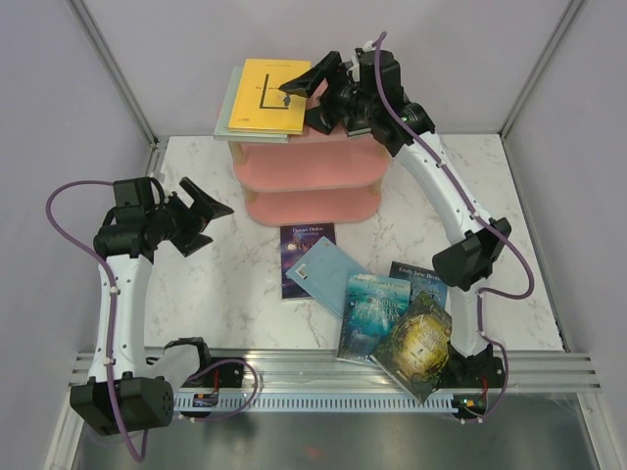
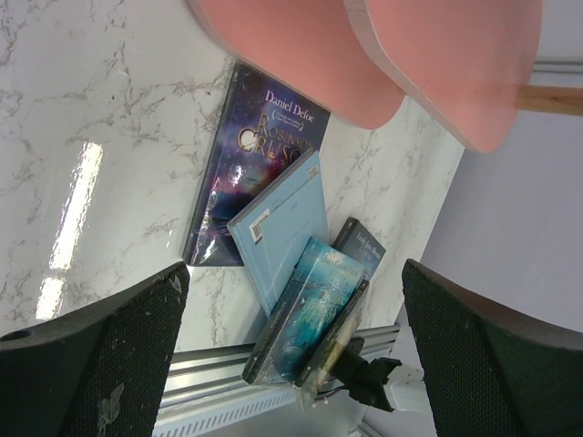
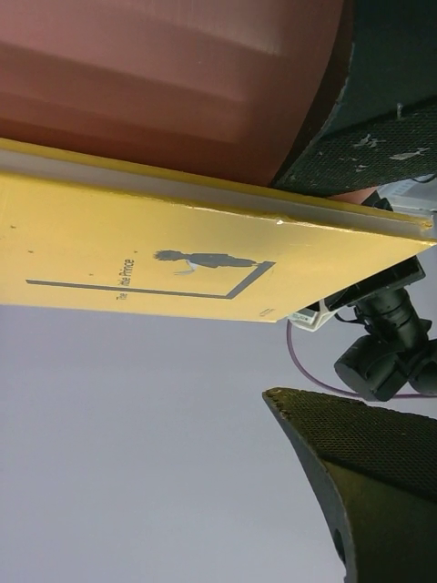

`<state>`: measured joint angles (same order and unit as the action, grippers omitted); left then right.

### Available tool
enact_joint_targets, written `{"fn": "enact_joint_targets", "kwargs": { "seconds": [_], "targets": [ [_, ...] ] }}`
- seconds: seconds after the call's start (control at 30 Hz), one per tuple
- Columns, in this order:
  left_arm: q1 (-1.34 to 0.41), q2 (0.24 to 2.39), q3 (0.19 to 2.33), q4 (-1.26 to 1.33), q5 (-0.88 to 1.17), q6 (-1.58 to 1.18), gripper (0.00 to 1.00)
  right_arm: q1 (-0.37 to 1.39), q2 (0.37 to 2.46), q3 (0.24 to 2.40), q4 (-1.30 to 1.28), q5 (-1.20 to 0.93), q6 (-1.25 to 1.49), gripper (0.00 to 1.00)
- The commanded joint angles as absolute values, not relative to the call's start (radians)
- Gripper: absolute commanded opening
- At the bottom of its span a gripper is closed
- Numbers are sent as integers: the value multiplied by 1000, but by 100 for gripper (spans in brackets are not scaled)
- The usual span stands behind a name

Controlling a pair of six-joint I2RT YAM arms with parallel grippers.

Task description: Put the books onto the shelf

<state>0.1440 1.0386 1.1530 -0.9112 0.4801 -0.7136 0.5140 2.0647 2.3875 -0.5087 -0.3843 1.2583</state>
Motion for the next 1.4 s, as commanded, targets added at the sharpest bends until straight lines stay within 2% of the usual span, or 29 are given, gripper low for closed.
{"fn": "enact_joint_targets", "kwargs": {
  "seconds": [0.0, 0.17, 0.2, 0.23, 0.43, 0.63, 0.67, 0.73, 0.8, 0.87, 0.9, 1.23, 1.3, 1.37],
  "targets": [
    [141, 1029, 1186, -900, 483, -710, 100, 525, 2082, 2430, -445, -370, 1298, 84],
    [143, 1048, 1196, -900, 482, -707, 100, 534, 2091, 2445, -423, -373, 1299, 86],
    [141, 1051, 1197, -900, 483, -707, 100, 534, 2086, 2439, -425, -373, 1293, 96],
    [141, 1054, 1200, -900, 483, -706, 100, 532, 2079, 2415, -428, -370, 1275, 98],
    [141, 1060, 1189, -899, 479, -703, 100, 505, 1979, 2252, -463, -347, 1221, 98],
    [141, 1060, 1170, -890, 480, -704, 100, 480, 1925, 2186, -522, -319, 1183, 98],
    [141, 1057, 1169, -890, 480, -704, 100, 477, 1916, 2183, -522, -316, 1183, 95],
    [140, 1054, 1161, -890, 480, -704, 100, 476, 1917, 2189, -520, -314, 1186, 81],
    [140, 1049, 1157, -890, 480, -704, 100, 474, 1931, 2200, -520, -318, 1196, 61],
    [140, 1045, 1151, -890, 480, -704, 100, 474, 1953, 2224, -518, -324, 1204, 50],
    [138, 1043, 1149, -890, 480, -704, 100, 474, 1960, 2233, -518, -325, 1207, 41],
    [137, 1051, 1154, -890, 480, -704, 100, 491, 2032, 2306, -495, -318, 1244, 25],
    [132, 1054, 1155, -890, 480, -704, 100, 495, 2043, 2322, -488, -308, 1252, 18],
    [130, 1057, 1155, -890, 480, -704, 100, 497, 2046, 2325, -482, -308, 1258, 17]
  ]
}}
